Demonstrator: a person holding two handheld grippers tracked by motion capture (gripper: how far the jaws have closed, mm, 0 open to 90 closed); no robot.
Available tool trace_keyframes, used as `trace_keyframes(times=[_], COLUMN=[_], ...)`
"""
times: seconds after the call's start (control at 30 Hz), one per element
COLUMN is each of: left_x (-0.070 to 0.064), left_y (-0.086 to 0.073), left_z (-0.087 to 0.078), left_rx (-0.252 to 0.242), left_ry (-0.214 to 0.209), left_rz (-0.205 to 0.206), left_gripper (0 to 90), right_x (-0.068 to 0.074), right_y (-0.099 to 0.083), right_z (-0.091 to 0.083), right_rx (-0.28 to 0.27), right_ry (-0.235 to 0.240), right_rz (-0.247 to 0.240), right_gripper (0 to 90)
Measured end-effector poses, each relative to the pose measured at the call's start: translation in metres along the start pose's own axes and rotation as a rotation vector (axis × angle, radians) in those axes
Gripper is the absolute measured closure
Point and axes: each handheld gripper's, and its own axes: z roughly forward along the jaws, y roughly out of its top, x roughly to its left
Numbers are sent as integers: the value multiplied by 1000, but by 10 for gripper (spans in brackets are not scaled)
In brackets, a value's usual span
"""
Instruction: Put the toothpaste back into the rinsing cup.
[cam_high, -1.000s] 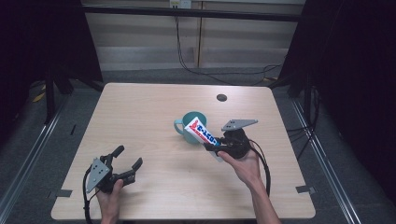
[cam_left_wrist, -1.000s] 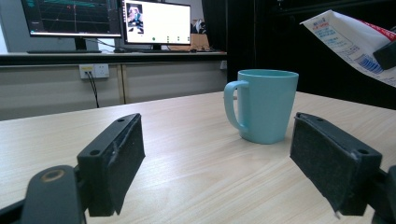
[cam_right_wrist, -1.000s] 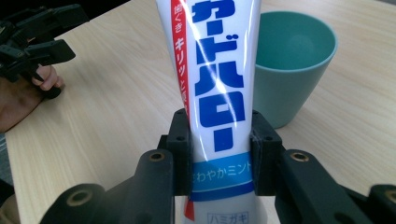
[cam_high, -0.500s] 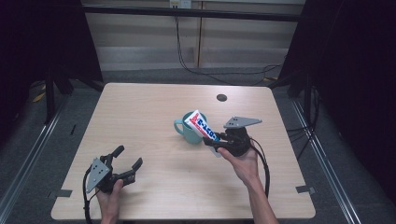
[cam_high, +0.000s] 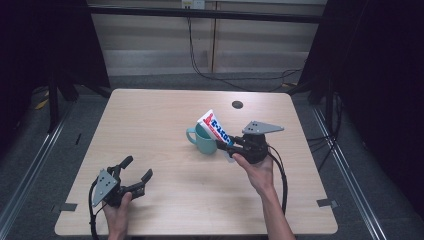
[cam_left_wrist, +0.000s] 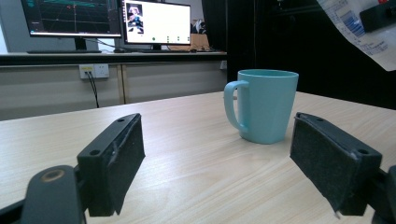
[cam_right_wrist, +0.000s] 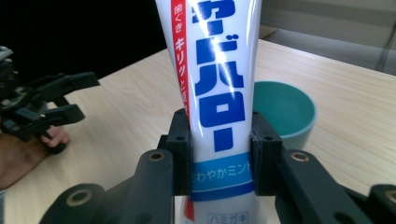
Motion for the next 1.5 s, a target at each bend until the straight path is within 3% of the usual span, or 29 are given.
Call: trace_keyframes(times=[0.5, 0.9, 1.5], left_x=[0, 0, 0], left_y=[0, 0, 0], left_z=[0, 0, 0], left_rx=[0, -3, -2], left_ry=[0, 1, 7], left_rz=[0, 2, 1], left_gripper=[175, 175, 175], right_x=[2, -2, -14], right_y=[7, 14, 31], right_z=[6, 15, 25], right_rx=[-95, -188, -190], right_ry=[-17, -45, -68], right_rz=[-1, 33, 36], right_gripper=[672, 671, 667])
